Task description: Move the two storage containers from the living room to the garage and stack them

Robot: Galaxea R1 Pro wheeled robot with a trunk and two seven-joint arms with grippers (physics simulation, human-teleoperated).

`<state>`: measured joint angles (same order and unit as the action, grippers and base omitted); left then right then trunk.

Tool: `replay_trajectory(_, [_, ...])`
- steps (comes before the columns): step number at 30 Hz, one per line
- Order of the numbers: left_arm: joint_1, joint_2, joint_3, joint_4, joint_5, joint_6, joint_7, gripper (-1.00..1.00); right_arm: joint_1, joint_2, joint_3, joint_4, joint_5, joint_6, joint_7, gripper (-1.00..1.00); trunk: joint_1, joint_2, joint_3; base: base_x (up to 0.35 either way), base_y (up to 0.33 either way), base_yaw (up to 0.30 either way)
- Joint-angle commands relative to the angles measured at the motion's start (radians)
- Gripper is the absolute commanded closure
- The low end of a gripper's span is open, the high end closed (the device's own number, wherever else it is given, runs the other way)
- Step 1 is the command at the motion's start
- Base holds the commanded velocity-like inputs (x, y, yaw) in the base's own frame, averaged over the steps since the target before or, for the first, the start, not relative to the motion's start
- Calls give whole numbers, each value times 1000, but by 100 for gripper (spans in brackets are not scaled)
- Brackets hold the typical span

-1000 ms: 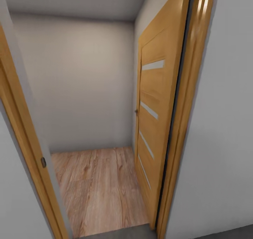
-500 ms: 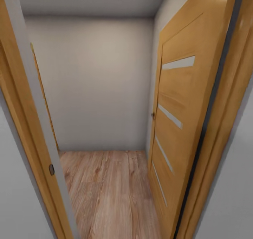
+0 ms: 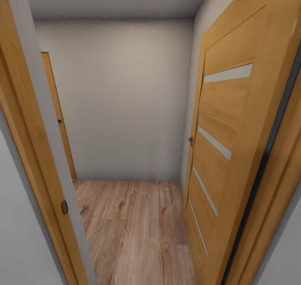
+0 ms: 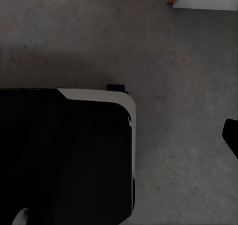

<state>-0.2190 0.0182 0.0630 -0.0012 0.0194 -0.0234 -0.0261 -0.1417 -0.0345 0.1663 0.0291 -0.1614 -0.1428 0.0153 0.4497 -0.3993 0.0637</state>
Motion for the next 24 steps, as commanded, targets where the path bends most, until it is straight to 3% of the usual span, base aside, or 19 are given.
replay_trajectory(1, [0, 0, 6, 1, 2, -3, -3, -100, -1, 0, 9, 3, -10, -6, 2, -100, 0, -1, 0, 0, 0, 0])
replay_trajectory(24, [0, 2, 6, 1, 4, -3, -1, -100, -1, -2, 9, 3, -8, -4, 2, -100, 0, -1, 0, 110, -57, 0])
